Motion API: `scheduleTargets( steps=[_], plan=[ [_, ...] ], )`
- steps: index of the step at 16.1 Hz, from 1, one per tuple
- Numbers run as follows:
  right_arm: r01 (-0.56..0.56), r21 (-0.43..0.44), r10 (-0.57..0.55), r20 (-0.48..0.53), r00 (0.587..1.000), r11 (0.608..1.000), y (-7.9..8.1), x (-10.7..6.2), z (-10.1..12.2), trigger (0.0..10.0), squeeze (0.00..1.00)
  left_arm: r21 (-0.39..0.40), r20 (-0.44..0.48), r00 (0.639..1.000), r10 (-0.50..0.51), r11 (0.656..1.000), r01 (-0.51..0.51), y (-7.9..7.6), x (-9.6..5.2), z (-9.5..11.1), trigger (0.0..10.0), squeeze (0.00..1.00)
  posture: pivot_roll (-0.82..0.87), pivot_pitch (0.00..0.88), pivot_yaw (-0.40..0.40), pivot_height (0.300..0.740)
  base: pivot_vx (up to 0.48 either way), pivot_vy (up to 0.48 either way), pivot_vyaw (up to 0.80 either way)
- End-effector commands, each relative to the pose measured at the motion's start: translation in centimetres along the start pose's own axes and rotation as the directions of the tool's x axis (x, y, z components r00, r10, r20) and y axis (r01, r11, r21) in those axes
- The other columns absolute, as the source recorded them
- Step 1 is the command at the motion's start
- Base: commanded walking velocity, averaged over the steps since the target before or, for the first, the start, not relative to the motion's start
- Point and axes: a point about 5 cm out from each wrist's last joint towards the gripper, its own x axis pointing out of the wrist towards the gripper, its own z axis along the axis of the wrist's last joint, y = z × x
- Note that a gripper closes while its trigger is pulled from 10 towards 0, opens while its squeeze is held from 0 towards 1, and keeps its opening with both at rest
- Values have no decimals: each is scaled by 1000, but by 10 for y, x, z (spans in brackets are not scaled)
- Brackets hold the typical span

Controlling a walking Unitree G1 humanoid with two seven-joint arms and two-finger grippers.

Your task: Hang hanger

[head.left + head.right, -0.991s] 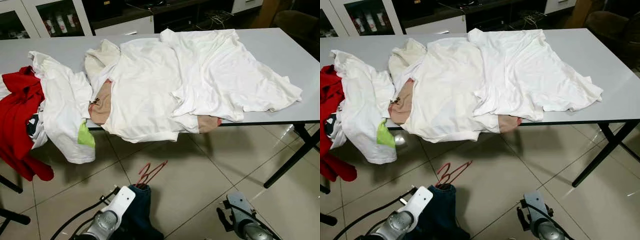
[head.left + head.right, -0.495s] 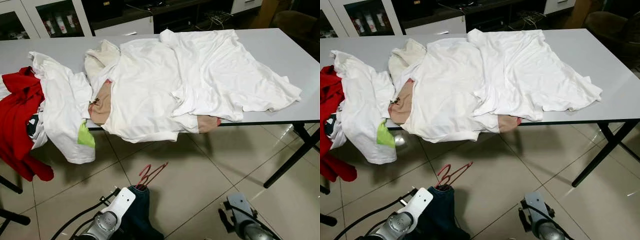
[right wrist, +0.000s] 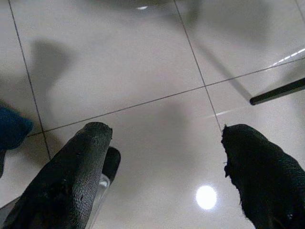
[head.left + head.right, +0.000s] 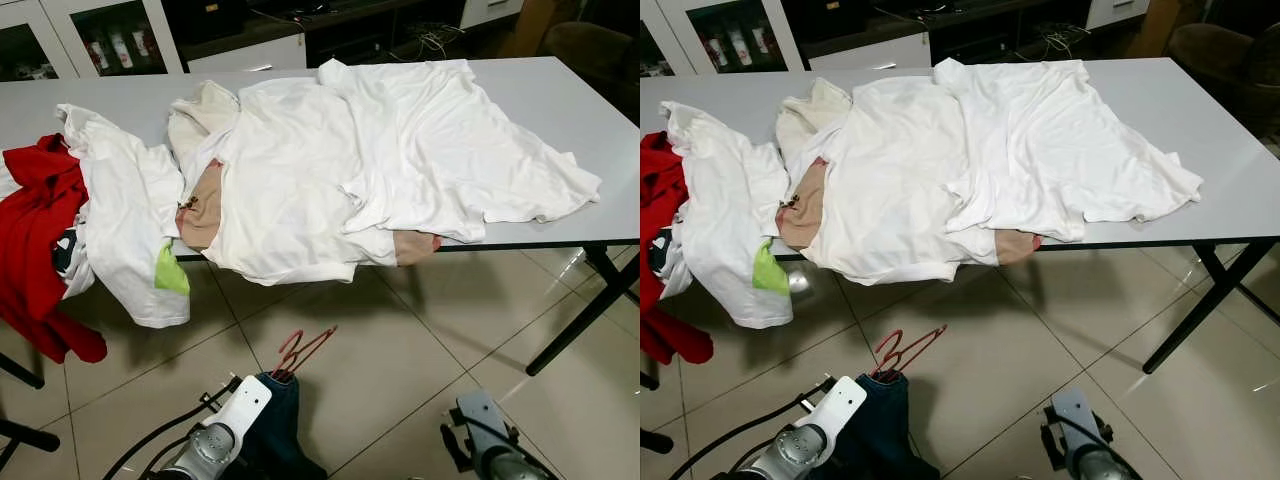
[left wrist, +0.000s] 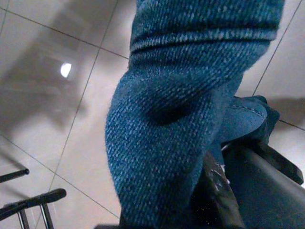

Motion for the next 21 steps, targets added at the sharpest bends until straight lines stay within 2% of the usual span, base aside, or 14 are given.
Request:
scheduleTargets(
  steps=[1, 9, 11, 15, 19, 21],
  plan=[
    [6, -3, -6, 1, 1000, 1000, -2, 0, 1, 10000, 0, 5, -1, 1000, 19, 1000, -19, 4, 0, 0, 10000, 0, -53, 0, 75, 740, 0, 0, 0],
    [-1, -8, 1, -8, 1000, 1000, 4, -1, -4, 10000, 0, 12, 11, 999, 33, 999, -33, 10, 1, 6, 10000, 0, -51, 0, 75, 740, 0, 0, 0],
    [3, -14, -3, -1, 1000, 1000, 1, 0, -1, 10000, 0, 9, 11, 999, 32, 999, -32, 8, 1, 6, 10000, 0, -53, 0, 74, 740, 0, 0, 0],
    [14, -12, -14, 11, 1000, 1000, -4, 1, 4, 10000, 0, 9, 7, 1000, 24, 1000, -24, 5, 1, 3, 10000, 0, -54, 0, 74, 740, 0, 0, 0],
    [-2, -18, 2, -7, 1000, 1000, 4, -2, -6, 10000, 0, 6, -9, 1000, 25, 1000, -25, 5, -1, -3, 10000, 0, -66, 0, 77, 740, 0, 0, 0],
    [13, -5, -13, -6, 1000, 1000, 0, -3, -7, 10000, 0, 25, -20, 1000, 15, 1000, -14, 3, -1, -6, 10000, 0, -79, 0, 79, 740, 0, 0, 0]
  ],
)
